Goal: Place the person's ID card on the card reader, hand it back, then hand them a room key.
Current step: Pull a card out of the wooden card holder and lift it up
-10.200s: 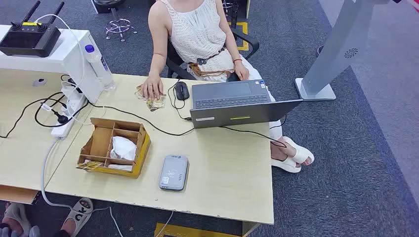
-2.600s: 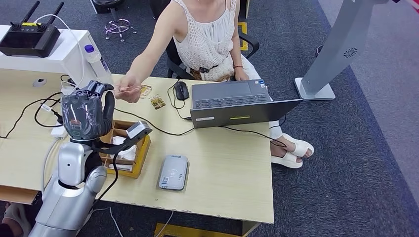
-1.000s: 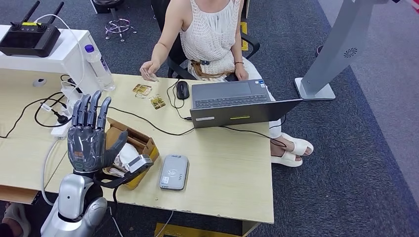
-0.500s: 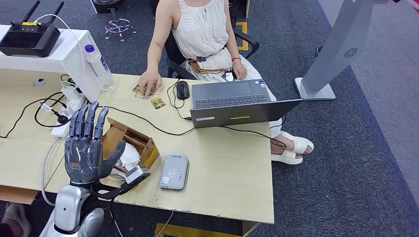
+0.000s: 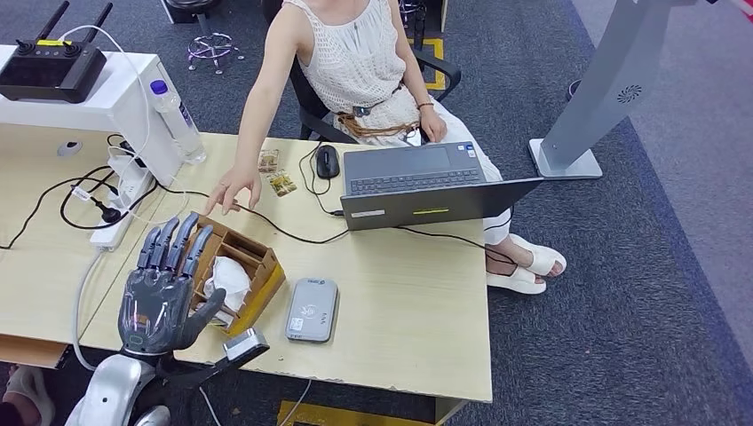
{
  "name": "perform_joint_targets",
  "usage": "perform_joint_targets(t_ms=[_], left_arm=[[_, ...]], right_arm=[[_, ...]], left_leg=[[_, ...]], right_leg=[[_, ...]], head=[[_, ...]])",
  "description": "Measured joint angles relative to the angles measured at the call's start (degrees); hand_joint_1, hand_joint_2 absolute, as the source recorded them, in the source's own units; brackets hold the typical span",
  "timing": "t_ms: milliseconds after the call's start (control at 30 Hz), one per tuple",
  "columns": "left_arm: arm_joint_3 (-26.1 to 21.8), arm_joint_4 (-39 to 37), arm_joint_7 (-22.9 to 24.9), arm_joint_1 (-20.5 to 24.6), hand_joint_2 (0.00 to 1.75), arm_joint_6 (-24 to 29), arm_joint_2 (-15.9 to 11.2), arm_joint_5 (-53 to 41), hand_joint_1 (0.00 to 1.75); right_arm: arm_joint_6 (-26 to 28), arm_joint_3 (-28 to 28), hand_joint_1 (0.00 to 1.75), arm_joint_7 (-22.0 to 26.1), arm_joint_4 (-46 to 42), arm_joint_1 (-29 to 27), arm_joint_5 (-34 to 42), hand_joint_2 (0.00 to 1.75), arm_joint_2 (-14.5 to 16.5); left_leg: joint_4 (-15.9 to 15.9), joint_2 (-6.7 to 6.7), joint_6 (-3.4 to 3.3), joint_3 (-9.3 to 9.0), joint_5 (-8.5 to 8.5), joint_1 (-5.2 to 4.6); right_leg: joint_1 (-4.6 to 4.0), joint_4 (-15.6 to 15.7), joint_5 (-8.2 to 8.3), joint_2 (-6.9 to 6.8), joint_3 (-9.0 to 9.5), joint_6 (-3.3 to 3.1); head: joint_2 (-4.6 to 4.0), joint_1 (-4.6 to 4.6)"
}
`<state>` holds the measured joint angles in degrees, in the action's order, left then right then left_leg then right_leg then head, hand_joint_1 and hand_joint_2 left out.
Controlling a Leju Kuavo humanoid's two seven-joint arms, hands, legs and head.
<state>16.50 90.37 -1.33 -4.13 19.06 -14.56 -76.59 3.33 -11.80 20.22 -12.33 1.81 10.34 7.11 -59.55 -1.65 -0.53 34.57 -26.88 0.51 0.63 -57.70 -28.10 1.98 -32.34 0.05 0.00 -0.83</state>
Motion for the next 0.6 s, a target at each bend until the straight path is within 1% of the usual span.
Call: perform_joint_targets(t_ms=[100, 167, 267, 400, 600], left_arm=[[0.2, 2.9, 0.0, -4.3, 1.75, -3.1, -4.9, 2.0, 0.00], [0.2, 4.7, -0.3, -7.0, 1.75, -3.5, -8.1, 3.5, 0.00], [0.4, 6.7, -0.7, -9.5, 1.75, -3.7, -11.1, 4.4, 0.00], [0.9, 8.4, -0.7, -11.2, 1.75, -4.1, -13.2, 4.6, 0.00], [1.3, 9.2, -0.5, -11.8, 1.75, -4.3, -14.3, 4.7, 0.00]], right_arm=[[0.0, -0.9, 0.00, 0.2, 0.0, -0.2, -0.1, 1.75, 0.0], [0.0, -1.4, 0.00, 0.2, 0.0, -0.3, -0.2, 1.75, 0.0], [0.0, -2.0, 0.00, 0.2, 0.0, -0.3, -0.2, 1.75, 0.0], [0.0, -2.3, 0.00, 0.2, 0.0, -0.4, -0.4, 1.75, 0.0], [0.0, -2.4, 0.00, 0.2, 0.0, -0.4, -0.7, 1.75, 0.0]], left_leg=[[0.0, 0.03, 0.06, 0.00, -0.04, 0.05], [0.0, 0.00, 0.11, 0.00, -0.07, 0.08], [0.0, -0.06, 0.12, 0.01, -0.07, 0.10], [0.0, -0.05, 0.12, 0.01, -0.06, 0.09], [0.0, -0.06, 0.12, 0.00, -0.06, 0.08]], right_leg=[[-0.04, 0.0, -0.04, 0.02, -0.04, -0.02], [-0.07, 0.0, -0.06, 0.00, -0.08, -0.04], [-0.09, 0.0, -0.08, -0.06, -0.07, -0.06], [-0.09, 0.0, -0.07, -0.06, -0.02, -0.05], [-0.09, 0.0, -0.06, -0.06, 0.01, -0.05]], head=[[0.00, 0.00], [0.00, -0.02], [0.00, 0.00], [0.00, 0.01], [0.00, 0.00]])
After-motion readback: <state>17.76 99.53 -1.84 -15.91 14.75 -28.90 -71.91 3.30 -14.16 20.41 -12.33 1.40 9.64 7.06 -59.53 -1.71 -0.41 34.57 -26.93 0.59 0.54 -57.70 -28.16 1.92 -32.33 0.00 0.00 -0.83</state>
